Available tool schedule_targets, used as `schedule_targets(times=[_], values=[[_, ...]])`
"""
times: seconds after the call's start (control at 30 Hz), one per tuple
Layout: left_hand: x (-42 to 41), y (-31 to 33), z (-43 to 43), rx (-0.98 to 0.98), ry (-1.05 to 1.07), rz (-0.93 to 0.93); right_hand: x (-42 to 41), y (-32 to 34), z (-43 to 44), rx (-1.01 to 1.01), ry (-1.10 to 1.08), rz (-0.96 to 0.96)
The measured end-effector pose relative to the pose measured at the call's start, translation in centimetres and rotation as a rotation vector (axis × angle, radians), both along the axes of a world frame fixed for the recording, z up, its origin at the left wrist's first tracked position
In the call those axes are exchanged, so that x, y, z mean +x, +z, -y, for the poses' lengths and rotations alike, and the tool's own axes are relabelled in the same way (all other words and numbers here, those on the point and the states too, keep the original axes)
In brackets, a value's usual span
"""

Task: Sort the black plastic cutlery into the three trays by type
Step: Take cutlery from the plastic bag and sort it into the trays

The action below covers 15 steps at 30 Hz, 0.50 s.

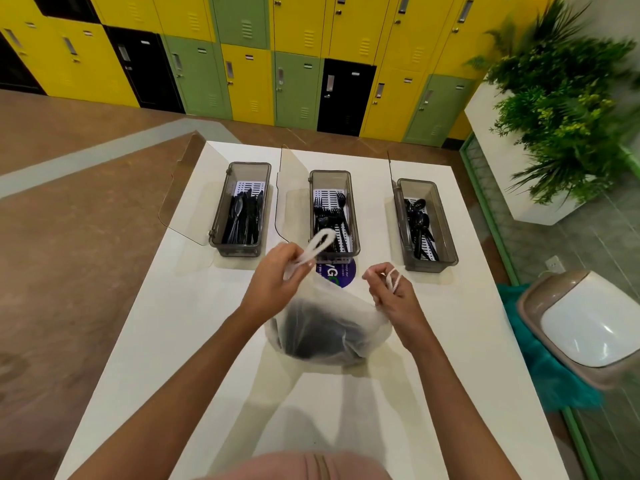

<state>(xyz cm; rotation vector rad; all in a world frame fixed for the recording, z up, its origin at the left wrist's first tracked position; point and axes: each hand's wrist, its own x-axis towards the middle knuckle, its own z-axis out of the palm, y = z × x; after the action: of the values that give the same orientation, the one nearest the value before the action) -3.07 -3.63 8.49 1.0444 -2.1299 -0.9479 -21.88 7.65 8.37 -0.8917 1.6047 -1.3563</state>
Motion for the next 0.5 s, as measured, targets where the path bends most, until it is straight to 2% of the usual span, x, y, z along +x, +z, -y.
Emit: schedule_targets(times=[0.1, 0.2, 0.27, 0.37, 0.5], values=[[-0.1, 0.9, 0.4, 0.059, -0.017, -0.05, 0.3, 0.9, -0.1, 0.04, 0.187, -0.096], [0.1, 1.5, 0.4, 0.233, -0.077, -0.119, 0.6, 1.1, 0.2, 0.135, 0.302, -0.185], [0.4, 2.1, 0.0, 0.382, -0.104, -0.212, 0.6, 1.2, 0.3, 0.197, 0.325, -0.293], [0.7, 2.8, -0.4, 0.504, -0.106, -0.29, 0.4, 1.3, 0.3, 0.213, 0.346, -0.416], [0.9, 2.9, -0.2, 0.663, -0.106, -0.471, 0.5, 2.0, 0.2, 0.139, 0.296, -0.378]])
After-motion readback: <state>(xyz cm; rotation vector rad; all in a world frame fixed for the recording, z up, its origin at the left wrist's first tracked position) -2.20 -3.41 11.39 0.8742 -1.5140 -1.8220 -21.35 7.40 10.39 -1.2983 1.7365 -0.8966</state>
